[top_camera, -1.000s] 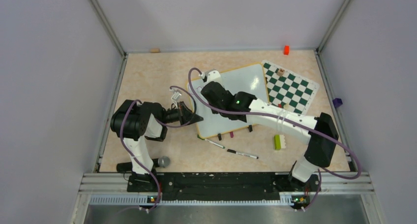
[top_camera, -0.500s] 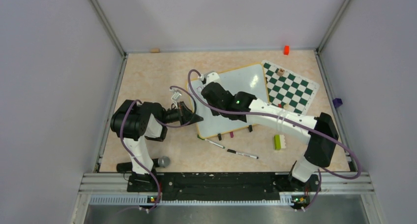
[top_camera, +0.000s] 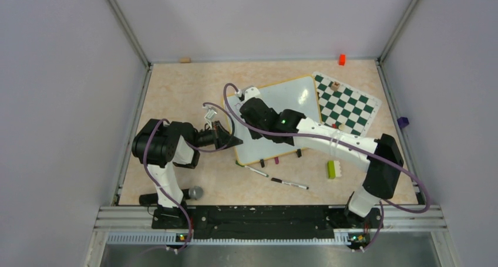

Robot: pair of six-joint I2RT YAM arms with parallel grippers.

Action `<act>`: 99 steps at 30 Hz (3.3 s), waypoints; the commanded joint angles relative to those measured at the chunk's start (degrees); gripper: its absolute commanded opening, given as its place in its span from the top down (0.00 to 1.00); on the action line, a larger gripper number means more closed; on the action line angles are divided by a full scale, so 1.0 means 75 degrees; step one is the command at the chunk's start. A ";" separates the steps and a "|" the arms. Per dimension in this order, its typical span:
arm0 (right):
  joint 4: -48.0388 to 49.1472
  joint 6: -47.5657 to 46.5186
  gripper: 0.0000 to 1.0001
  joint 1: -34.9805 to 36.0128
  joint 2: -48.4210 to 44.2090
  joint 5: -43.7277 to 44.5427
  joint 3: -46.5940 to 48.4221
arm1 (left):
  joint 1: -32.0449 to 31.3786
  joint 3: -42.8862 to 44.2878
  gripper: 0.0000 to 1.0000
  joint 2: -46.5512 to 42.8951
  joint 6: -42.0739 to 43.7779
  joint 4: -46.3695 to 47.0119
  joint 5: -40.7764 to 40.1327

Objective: Write a sentence on the whiteboard

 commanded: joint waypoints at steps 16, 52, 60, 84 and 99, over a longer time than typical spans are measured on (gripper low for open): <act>0.0820 -0.0077 1.00 -0.0294 -0.1323 0.0716 -0.0558 | -0.0130 -0.0023 1.00 -0.0025 0.0558 0.0451 0.0428; 0.0976 -0.0297 1.00 -0.0296 -0.0618 0.1133 -0.0265 | -0.0128 -0.0023 1.00 -0.0032 0.0555 0.0451 0.0425; 0.1115 -0.0260 1.00 -0.0296 -0.0641 0.1286 -0.0230 | -0.0125 -0.0023 1.00 -0.0039 0.0557 0.0450 0.0435; 0.0904 -0.0183 1.00 -0.0289 -0.0634 0.1260 -0.0352 | -0.0125 -0.0023 1.00 -0.0030 0.0571 0.0451 0.0439; 0.1026 -0.0137 1.00 -0.0291 -0.0647 0.1199 -0.0380 | -0.0126 -0.0034 1.00 -0.0041 0.0571 0.0451 0.0438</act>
